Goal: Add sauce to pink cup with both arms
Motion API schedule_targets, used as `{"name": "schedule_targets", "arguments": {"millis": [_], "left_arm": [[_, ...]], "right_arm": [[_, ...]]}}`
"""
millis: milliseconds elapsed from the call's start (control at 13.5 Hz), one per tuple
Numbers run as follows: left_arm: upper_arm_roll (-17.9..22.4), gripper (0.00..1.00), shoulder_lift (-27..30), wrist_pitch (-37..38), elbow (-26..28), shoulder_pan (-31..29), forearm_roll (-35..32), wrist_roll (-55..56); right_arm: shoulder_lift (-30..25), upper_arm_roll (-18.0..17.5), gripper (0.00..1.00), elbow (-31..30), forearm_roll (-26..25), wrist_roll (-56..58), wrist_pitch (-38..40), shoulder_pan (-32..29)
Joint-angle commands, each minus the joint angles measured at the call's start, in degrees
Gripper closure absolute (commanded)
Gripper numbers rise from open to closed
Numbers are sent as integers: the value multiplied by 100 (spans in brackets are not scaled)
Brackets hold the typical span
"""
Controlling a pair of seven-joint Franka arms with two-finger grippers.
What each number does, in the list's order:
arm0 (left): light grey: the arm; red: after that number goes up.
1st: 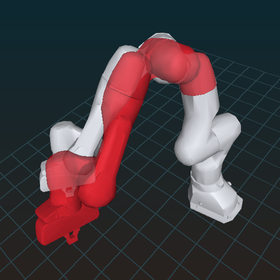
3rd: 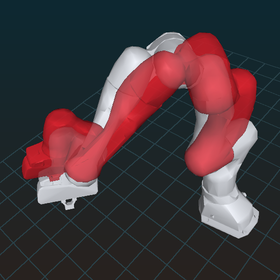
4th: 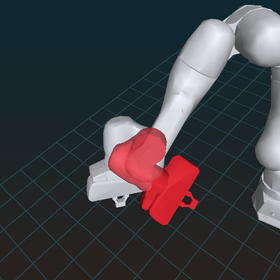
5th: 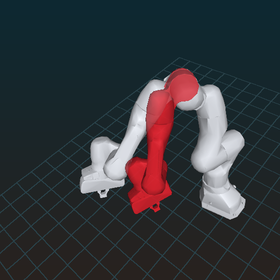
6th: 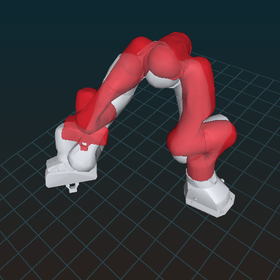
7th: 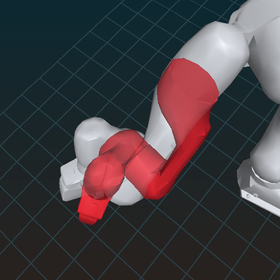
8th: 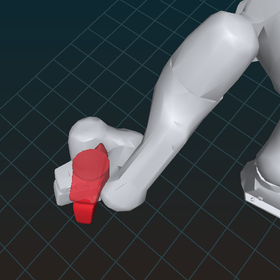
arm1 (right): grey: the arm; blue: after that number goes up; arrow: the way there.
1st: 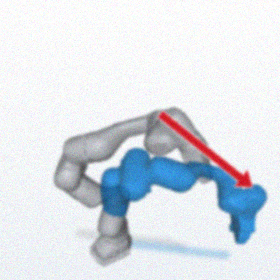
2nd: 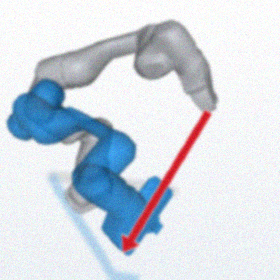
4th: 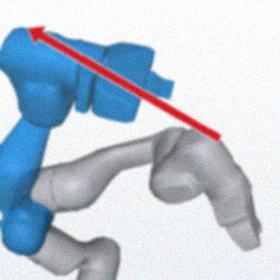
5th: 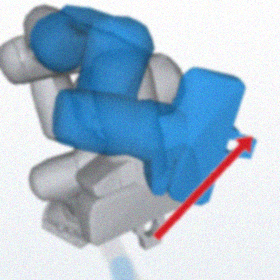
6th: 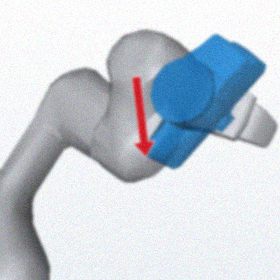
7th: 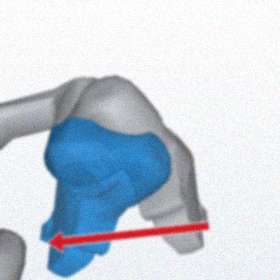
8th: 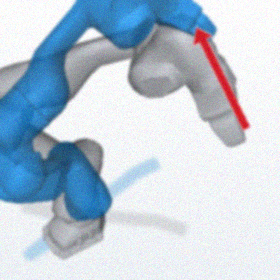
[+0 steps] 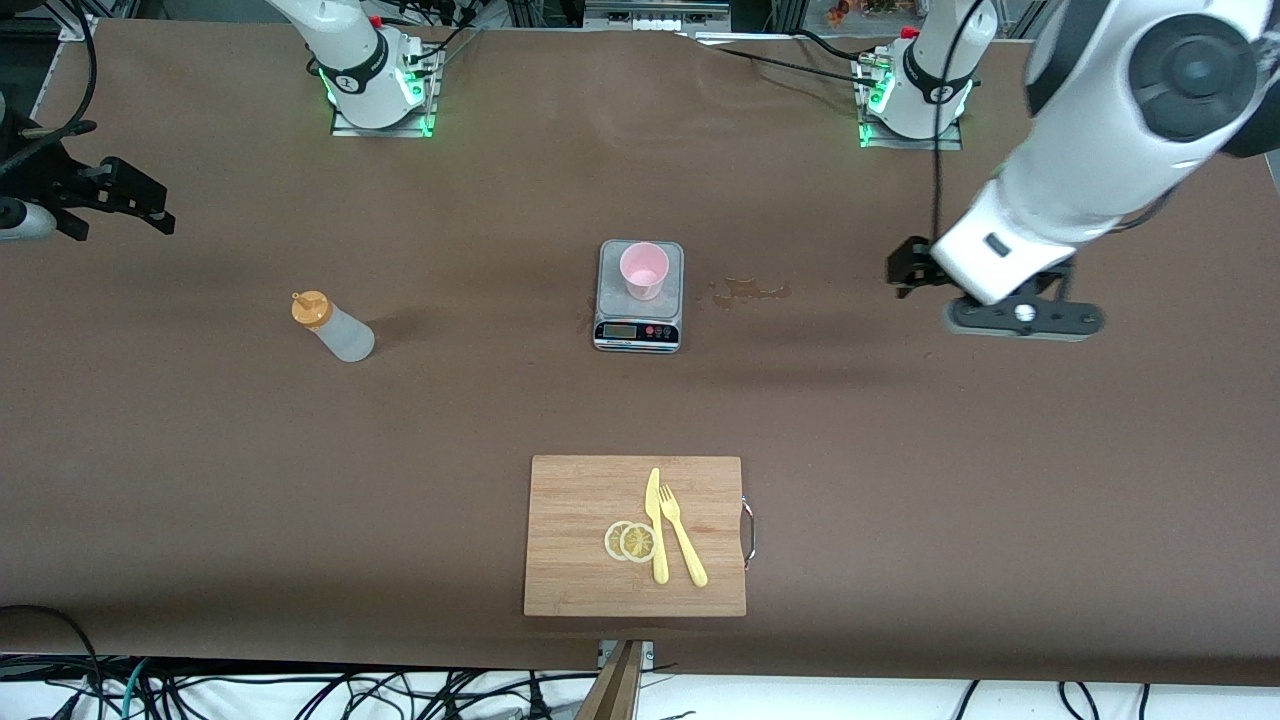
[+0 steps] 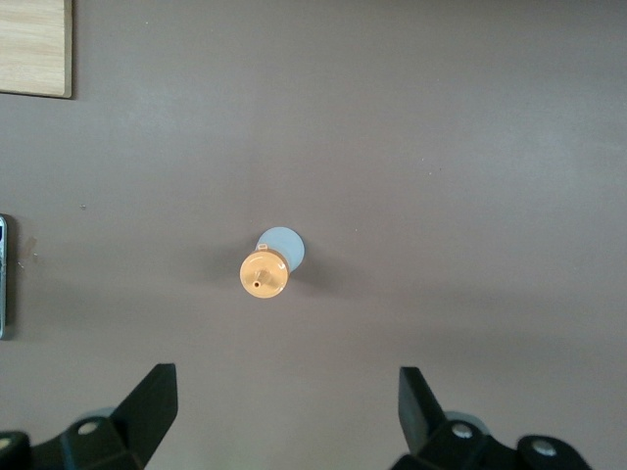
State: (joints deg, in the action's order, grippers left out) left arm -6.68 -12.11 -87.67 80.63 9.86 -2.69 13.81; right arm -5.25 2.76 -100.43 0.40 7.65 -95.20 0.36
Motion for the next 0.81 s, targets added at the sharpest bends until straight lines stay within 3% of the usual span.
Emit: {"name": "schedule_targets", "arguments": {"millis": [0, 369, 738], "left_arm": [[525, 0, 560, -153, 725, -45, -12, -335], [914, 0, 1105, -611, 1358, -484, 84, -616], [923, 0, 1159, -575, 1359, -643, -3, -1151]], "right_arm": [[15, -3, 0, 102, -66, -44, 89, -1], [15, -12, 0, 102, -66, -53, 89, -1], [15, -3, 0, 102, -66, -53, 89, -1]]}}
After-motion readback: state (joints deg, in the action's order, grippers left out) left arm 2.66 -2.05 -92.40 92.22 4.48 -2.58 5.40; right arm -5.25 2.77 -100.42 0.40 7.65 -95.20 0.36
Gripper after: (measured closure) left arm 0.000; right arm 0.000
